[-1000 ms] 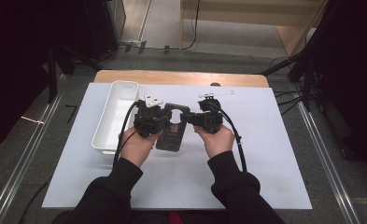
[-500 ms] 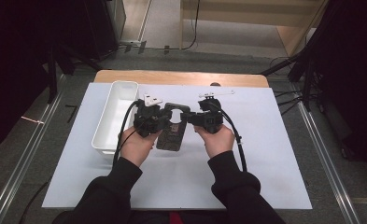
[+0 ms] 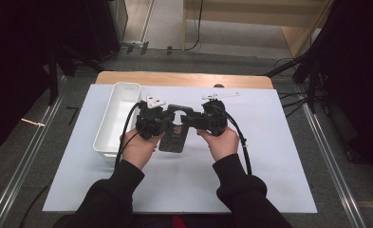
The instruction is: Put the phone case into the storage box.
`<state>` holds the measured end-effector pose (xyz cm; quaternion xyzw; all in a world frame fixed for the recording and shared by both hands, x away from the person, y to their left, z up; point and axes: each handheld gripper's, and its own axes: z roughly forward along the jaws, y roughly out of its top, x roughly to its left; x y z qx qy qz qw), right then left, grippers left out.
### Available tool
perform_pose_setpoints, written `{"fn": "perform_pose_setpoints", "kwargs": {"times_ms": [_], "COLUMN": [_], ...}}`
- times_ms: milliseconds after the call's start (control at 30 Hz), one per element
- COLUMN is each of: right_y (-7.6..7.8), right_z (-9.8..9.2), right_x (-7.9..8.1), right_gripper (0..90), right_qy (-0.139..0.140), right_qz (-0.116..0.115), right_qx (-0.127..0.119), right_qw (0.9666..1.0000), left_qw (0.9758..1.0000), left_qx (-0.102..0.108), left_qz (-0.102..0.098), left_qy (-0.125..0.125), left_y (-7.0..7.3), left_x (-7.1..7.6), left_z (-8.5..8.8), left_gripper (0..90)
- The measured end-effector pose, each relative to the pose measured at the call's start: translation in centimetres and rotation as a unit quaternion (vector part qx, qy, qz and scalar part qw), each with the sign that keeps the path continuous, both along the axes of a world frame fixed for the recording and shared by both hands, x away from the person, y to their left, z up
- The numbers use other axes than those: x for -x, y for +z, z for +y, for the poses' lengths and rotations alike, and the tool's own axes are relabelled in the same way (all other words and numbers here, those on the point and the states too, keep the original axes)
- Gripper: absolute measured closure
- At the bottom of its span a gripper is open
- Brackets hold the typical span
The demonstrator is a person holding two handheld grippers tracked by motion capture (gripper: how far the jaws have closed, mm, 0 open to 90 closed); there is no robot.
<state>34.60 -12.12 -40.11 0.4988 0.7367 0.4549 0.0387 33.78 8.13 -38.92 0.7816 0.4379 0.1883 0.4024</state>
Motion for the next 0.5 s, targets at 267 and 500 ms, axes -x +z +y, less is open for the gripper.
{"fn": "perform_pose_setpoints", "kwargs": {"times_ms": [267,500], "right_y": [-0.12,0.09], "right_z": [-0.27,-0.95], "right_x": [0.1,0.38], "right_gripper": [27.1,23.6], "right_qy": [0.029,0.039], "right_qz": [-0.018,-0.019], "right_qx": [0.017,0.021], "right_qw": [0.9993,0.9988], "left_qw": [1.0,1.0], "left_qx": [0.005,0.006], "left_qz": [-0.001,0.0], "left_qy": [-0.001,-0.004], "left_y": [0.11,0.19], "left_x": [0.0,-0.02], "left_z": [0.12,0.19], "left_gripper": [72.1,72.0]}}
